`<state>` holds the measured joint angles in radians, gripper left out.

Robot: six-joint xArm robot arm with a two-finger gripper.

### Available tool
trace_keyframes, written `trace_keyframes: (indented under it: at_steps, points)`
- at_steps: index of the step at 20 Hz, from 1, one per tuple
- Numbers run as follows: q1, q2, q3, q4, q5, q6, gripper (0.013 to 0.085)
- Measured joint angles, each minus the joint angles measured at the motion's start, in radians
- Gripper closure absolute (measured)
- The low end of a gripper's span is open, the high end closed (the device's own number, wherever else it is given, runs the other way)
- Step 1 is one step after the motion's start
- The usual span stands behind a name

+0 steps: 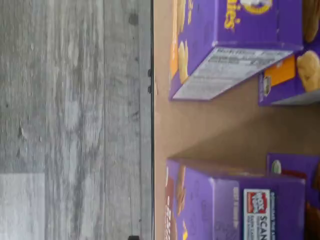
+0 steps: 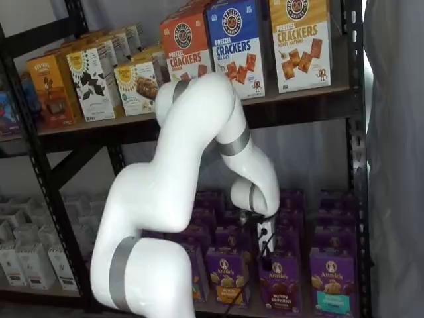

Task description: Pick up the purple box with a brown patch in the center, on the bottom shelf, the fifth box from the left

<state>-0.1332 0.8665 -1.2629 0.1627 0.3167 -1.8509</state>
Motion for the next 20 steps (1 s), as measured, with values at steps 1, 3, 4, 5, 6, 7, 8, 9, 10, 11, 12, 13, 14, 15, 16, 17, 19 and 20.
trace_keyframes:
  at_steps: [1,3,4,5,6,7,8,9,10,11,12,13,14,15,16,17,19,20]
  points:
    - [-0.002,0.009,-0.010,-0.033,0.003,0.029,0.0130]
    - [-0.006,0.025,-0.025,-0.087,0.007,0.075,0.0130]
    - [-0.008,0.032,-0.031,-0.109,0.009,0.094,0.0130]
    - [-0.009,0.039,-0.037,-0.124,0.012,0.106,0.0130]
    - [-0.010,0.047,-0.044,-0.138,0.014,0.118,0.0130]
    - [-0.011,0.053,-0.049,-0.146,0.016,0.124,0.0130]
    - [-0.013,0.058,-0.054,-0.152,0.018,0.129,0.0130]
    - [-0.015,0.063,-0.059,-0.163,0.021,0.137,0.0130]
    - [-0.016,0.067,-0.062,-0.172,0.022,0.143,0.0130]
    - [-0.018,0.071,-0.065,-0.178,0.021,0.147,0.0130]
    - [-0.019,0.074,-0.067,-0.178,0.019,0.146,0.0130]
    - [-0.020,0.077,-0.068,-0.172,0.016,0.140,0.0130]
    - [-0.020,0.079,-0.068,-0.162,0.010,0.130,0.0130]
    - [-0.020,0.081,-0.066,-0.147,0.002,0.116,0.0130]
    - [-0.020,0.083,-0.065,-0.137,-0.006,0.107,0.0130]
    - [-0.019,0.085,-0.063,-0.135,-0.013,0.106,0.0130]
    - [-0.019,0.088,-0.061,-0.143,-0.024,0.113,0.0130]
    - [-0.018,0.090,-0.060,-0.148,-0.028,0.118,0.0130]
